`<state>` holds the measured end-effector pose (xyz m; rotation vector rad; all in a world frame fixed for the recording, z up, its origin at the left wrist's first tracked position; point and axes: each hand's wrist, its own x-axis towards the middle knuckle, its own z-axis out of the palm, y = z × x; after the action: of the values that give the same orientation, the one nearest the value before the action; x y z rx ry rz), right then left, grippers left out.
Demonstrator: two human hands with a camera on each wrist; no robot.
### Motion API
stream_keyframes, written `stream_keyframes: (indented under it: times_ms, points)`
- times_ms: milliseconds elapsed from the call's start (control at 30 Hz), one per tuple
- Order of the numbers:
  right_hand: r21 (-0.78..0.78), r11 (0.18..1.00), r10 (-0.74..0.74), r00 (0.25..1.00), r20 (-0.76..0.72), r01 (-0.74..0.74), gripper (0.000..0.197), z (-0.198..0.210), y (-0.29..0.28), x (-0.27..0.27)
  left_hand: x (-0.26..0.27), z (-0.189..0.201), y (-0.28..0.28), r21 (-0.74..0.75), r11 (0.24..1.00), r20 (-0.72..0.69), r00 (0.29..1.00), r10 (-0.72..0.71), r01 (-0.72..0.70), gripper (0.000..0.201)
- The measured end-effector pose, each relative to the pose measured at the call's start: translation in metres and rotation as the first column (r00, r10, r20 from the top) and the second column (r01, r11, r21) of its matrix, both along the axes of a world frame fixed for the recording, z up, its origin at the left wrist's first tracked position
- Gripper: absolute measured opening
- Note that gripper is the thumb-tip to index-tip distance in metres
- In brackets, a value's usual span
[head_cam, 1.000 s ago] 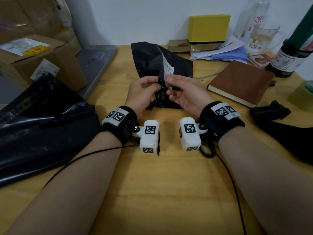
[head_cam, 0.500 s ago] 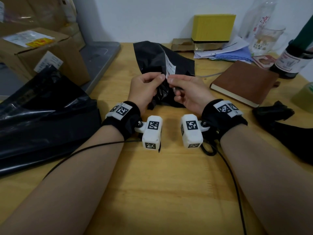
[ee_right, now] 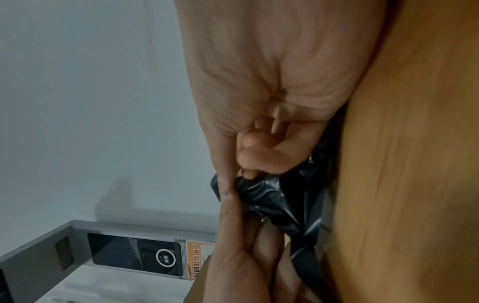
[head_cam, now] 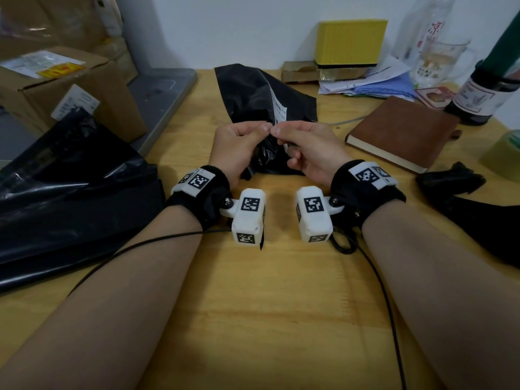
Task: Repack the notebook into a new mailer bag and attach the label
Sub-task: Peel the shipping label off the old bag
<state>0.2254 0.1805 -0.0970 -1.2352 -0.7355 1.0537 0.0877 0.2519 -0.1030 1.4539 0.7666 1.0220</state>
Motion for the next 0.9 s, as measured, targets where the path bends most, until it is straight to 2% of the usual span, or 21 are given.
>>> stream_keyframes:
  times_ms: [900]
  points:
    - [0.037, 0.999, -0.037, 0.999, 0.039, 0.035, 0.01, -0.0028, 0.0027, 0.0039, -0.0029, 0.0028, -0.0028, -0.024, 0.999, -0.035, 0.999, -0.027, 0.026, 0.024]
